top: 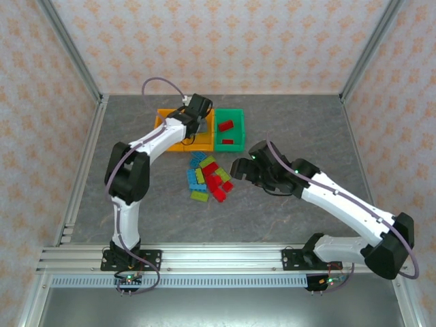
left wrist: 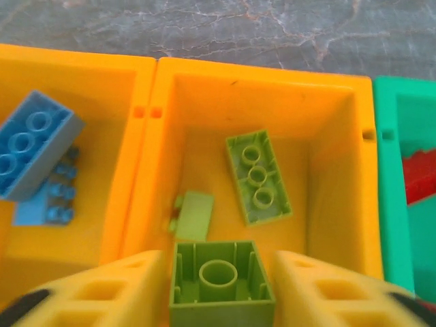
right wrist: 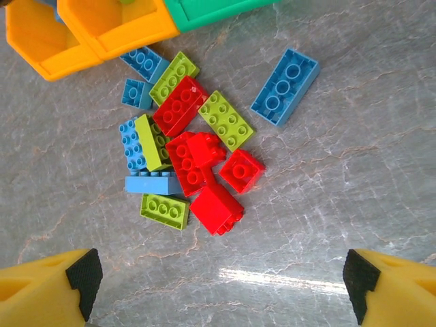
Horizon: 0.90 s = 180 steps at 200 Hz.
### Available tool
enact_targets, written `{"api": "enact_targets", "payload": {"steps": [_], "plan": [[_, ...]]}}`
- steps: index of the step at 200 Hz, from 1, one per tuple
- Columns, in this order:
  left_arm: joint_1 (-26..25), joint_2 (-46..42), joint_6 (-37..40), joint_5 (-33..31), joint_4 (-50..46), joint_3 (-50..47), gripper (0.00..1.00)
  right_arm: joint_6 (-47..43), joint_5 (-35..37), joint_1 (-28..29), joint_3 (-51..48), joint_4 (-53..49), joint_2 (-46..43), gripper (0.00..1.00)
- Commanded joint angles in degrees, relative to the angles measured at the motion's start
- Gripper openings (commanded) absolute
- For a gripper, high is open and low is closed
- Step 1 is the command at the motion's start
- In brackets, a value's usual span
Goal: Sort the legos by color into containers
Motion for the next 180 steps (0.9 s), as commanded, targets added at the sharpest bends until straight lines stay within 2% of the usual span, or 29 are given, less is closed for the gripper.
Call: {"api": "enact_targets", "payload": {"steps": [1,20,38,53,72,100,120,133,151,180], "plan": [[0.3,0.8,4.7,1.4,-0.6,6.8,0.57,0.7,2.9,0.1,-1.7,-2.2,-1.6,0.94],[0.8,-0.9,5.5,2.2,-2.5,6.4,0.58,0.2,2.7,0.1,-2.9,-2.7,-1.2,0.93],[0.8,-8.2,5.1,5.4,-1.8,-0.1,0.57,-2.7,-0.4,0.6,-4.8,0.6,-0.7,0.91],[0.5,-18.3,3.6,9.2,-1.0,-8.2,0.55,-6.4,-2.3,2.2,-5.0,3.0,0.6,0.91],[-1.3,-32.3,3.6,11.7,1.6,-20.0,0.55,-10.4,-0.9,5.3,-3.3,3.6,6.4,0.91],[-7.1,-48.7,11.2,10.7,-5.6,-26.8,0.56,-16.3,1.8,10.5,1.2,4.3,16.4,0.90],[-9.2,-57.3,17.3,16.9,-12.1,-29.0,0.57,-19.3,1.4,12.2,4.7,4.8,23.0,0.90],[-9.2,-62.2,20.7,21.5,-15.3,-30.9,0.59,-20.2,2.0,12.4,7.3,4.7,27.4,0.88],[-9.2,-67.8,25.4,24.4,-18.6,-33.8,0.68,-20.9,5.6,12.4,8.8,5.0,31.7,0.85],[-9.2,-74.9,29.4,23.0,-17.4,-40.9,0.78,-22.7,4.0,12.4,11.2,4.3,36.9,0.78]]}}
